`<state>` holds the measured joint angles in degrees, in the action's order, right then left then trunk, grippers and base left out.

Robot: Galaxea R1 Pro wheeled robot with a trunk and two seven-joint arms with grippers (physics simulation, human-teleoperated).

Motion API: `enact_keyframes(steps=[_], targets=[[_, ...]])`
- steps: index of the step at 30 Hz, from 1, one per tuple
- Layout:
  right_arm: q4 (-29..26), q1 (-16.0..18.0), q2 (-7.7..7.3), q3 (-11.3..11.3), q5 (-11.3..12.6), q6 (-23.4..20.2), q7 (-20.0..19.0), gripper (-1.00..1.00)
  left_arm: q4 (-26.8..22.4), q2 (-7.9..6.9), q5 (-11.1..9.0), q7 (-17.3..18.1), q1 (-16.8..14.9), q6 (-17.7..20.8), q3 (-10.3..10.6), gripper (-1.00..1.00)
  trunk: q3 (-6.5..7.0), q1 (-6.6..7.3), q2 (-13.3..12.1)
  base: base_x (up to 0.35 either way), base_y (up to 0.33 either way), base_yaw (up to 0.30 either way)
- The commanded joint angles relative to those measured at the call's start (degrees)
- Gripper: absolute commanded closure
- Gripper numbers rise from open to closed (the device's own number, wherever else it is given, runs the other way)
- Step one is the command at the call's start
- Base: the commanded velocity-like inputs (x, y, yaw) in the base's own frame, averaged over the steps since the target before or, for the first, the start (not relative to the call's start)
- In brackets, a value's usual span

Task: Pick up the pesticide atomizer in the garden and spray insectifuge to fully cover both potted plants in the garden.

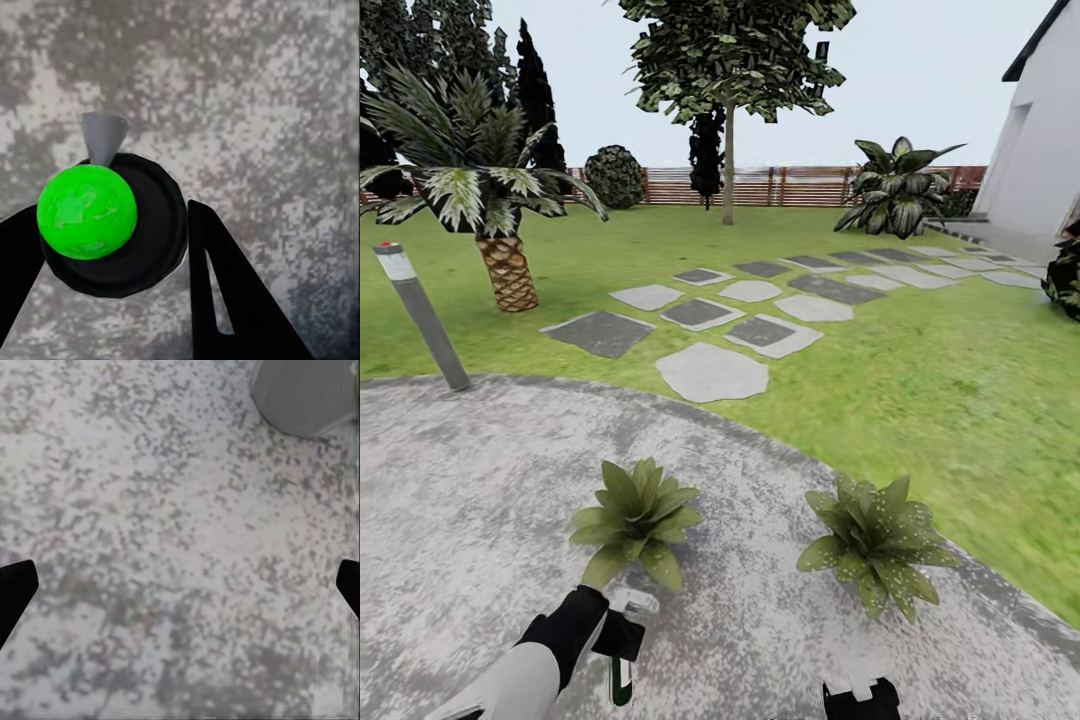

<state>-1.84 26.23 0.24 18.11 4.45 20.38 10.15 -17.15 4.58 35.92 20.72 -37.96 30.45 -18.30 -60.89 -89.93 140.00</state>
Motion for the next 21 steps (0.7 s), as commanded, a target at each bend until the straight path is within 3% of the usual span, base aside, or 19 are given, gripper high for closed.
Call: enact_keyframes(steps=[1, 3, 8, 21], targets=[[0.1, 0.0, 0.02, 0.5, 0.5, 0.2, 0.2, -1.0, 0.5, 0.04, 0.6, 1.2, 0.0, 0.2, -0.4, 1.0, -0.05, 0.01, 0.0, 0.0, 0.0, -0.232], [0.1, 0.0, 0.02, 0.5, 0.5, 0.2, 0.2, -1.0, 2.9, -0.14, 0.6, 2.8, 0.0, 0.2, -0.3, 1.0, -0.05, 0.01, 0.0, 0.0, 0.0, -0.066], [0.1, 0.0, 0.02, 0.4, 0.5, 0.2, 0.2, -1.0, 2.9, -0.83, 0.9, 2.9, 0.1, 0.2, -0.3, 1.0, -0.05, 0.01, 0.0, -0.093, 0.122, -0.005], [0.1, 0.0, -0.05, 0.4, 0.4, 0.2, 0.4, -1.0, 2.6, -2.54, 0.9, 2.6, 0.1, 0.0, -0.3, 1.0, -0.05, 0.01, 0.0, -0.017, 0.326, -0.093]])
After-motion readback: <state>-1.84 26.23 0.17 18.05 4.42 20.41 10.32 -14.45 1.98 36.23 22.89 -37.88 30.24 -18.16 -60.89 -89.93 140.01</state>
